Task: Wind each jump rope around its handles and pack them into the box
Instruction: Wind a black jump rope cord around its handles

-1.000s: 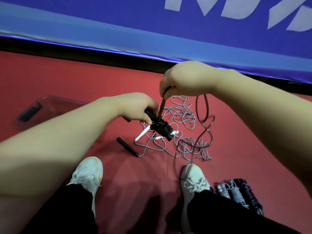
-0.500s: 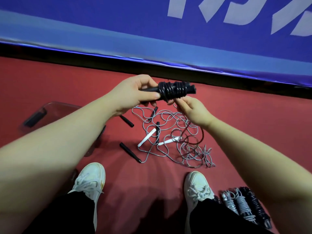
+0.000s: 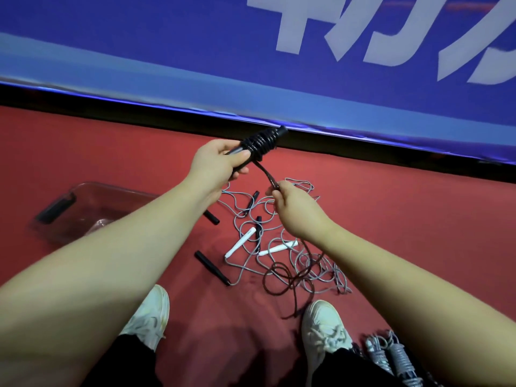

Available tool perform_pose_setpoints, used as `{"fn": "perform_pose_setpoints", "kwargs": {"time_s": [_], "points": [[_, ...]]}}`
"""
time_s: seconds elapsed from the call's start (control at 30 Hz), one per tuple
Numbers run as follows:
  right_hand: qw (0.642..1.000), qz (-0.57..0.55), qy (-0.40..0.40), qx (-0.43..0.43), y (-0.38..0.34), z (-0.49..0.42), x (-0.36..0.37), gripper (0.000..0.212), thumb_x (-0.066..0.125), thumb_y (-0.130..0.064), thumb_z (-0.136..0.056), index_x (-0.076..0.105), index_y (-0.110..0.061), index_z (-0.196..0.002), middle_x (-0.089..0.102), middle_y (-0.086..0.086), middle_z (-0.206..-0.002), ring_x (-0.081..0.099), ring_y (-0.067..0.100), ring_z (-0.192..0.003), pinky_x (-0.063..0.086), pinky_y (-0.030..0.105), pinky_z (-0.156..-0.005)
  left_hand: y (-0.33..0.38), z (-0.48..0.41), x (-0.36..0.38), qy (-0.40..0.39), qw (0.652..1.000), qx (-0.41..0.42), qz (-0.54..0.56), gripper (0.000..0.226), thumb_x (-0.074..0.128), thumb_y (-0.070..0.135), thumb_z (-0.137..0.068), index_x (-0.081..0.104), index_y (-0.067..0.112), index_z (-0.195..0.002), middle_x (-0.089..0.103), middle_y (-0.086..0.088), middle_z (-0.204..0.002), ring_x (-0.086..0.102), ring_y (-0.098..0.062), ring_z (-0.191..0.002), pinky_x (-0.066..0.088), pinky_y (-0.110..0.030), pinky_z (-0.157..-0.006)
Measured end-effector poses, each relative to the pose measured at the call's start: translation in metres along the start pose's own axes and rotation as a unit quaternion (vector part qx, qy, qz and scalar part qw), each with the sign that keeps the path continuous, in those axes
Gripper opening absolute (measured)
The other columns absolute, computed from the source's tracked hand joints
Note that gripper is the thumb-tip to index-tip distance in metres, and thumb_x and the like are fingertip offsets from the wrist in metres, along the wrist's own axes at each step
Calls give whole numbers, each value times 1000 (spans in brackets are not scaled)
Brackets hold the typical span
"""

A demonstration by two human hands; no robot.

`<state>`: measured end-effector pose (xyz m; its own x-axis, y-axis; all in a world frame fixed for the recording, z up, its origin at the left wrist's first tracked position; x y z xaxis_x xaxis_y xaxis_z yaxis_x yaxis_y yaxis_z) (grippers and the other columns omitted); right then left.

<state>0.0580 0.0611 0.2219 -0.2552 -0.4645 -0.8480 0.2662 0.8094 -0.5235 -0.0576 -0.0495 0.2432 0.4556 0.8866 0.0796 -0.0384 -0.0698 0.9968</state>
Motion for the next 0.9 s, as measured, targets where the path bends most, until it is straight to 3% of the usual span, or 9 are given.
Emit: {"fn": "perform_pose_setpoints", "kwargs": {"time_s": [0.1, 0.2, 0.3, 0.37, 0.43, 0.57, 0.7, 0.8, 0.9], "points": [[1000, -2, 1, 0, -10, 4, -2, 32, 32, -24, -102, 52, -5, -118, 63, 16, -107, 57, 31, -96, 43, 35, -79, -5, -2, -2, 8, 997, 44, -68, 19, 64, 2, -86, 57, 12, -100, 62, -2, -82, 58, -1, -47, 43, -16, -51], [999, 15, -30, 15, -11, 1, -9, 36, 36, -32, -101, 58, -3, -107, 61, 13, -93, 52, 25, -83, 33, 29, -66, -6, -1, 1, 6, 993, 73, -95, 19, 65, 2, -85, 57, 15, -97, 62, 0, -82, 60, -7, -55, 43, -13, -51], [999, 1, -24, 41, -4, -3, -16, 37, 37, -34, -101, 57, -4, -109, 60, 13, -88, 55, 27, -82, 34, 27, -67, -4, -2, 5, -3, 996, 65, -62, 18, 64, 1, -86, 57, 12, -99, 62, -2, -86, 60, -8, -57, 42, -12, -49], [997, -47, 2, 54, 0, -3, -14, 27, 36, -30, -101, 48, -11, -115, 60, 11, -90, 56, 26, -82, 38, 28, -70, -4, -2, 6, -14, 999, 38, -36, 17, 63, 2, -87, 57, 12, -99, 63, -2, -86, 62, -8, -56, 43, -15, -49], [995, -78, 10, 56, 4, -5, -10, 15, 34, -26, -101, 46, -17, -102, 59, 8, -83, 52, 24, -72, 41, 31, -68, -3, -2, 6, -26, 999, 18, -15, 17, 63, 2, -88, 56, 13, -99, 63, -3, -84, 62, -8, -56, 43, -17, -50], [958, -267, -18, 102, 11, -6, -6, 33, 32, -22, -103, 52, -18, -77, 46, 1, -63, 38, 14, -51, 31, 25, -49, 2, -1, 8, -14, 997, 61, -44, 21, 65, 1, -85, 58, 9, -104, 64, -1, -80, 61, -5, -53, 44, -15, -51], [933, -330, -41, 138, 5, -6, 6, 30, 32, -22, -103, 57, -15, -89, 40, -1, -61, 31, 12, -49, 23, 25, -49, 4, -2, 10, 23, 984, 141, -108, 22, 66, 0, -83, 60, 10, -101, 63, 1, -81, 61, -10, -63, 48, -15, -61], [959, -251, -2, 131, -4, -9, 5, 22, 32, -19, -102, 50, -14, -113, 50, -1, -72, 42, 13, -55, 31, 25, -51, -1, -7, 4, 59, 969, 171, -170, 25, 69, 6, -81, 62, 16, -102, 65, 1, -88, 65, -20, -81, 52, -30, -80], [999, -3, 11, 36, -4, 0, 5, 31, 32, -25, -102, 51, -11, -122, 61, 11, -93, 56, 29, -83, 39, 32, -67, -2, -17, -7, 106, 967, 167, -162, 26, 69, 7, -80, 63, 14, -104, 65, -1, -90, 65, -21, -87, 52, -34, -84]]}}
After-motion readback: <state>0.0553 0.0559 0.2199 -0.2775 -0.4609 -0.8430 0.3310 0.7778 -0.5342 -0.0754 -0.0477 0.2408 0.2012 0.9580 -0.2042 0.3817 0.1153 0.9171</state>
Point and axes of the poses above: each hand's wrist, its own z-axis away from the middle knuckle, its own x-axis out of the palm, y = z × x, the point moved 2 cm from there along -z, towards the middle knuckle
